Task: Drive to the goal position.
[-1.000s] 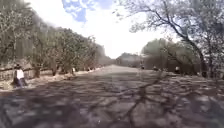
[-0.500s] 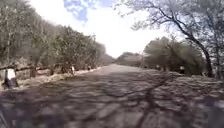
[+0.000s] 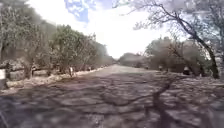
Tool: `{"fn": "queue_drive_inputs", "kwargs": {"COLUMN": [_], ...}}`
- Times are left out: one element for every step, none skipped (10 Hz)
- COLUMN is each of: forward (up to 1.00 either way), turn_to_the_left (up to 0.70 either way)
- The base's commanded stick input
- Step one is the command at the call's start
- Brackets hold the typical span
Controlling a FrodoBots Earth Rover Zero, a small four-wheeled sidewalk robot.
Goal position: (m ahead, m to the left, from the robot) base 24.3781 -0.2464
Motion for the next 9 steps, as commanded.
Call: {"fn": "queue_drive_inputs", "kwargs": {"forward": [0.7, 0.7, 0.7, 0.7, 0.7, 0.7, 0.7, 0.7, 0.7], "turn_to_the_left": [0.0, 0.0, 0.0, 0.0, 0.0, 0.35, 0.35, 0.0, 0.0]}}
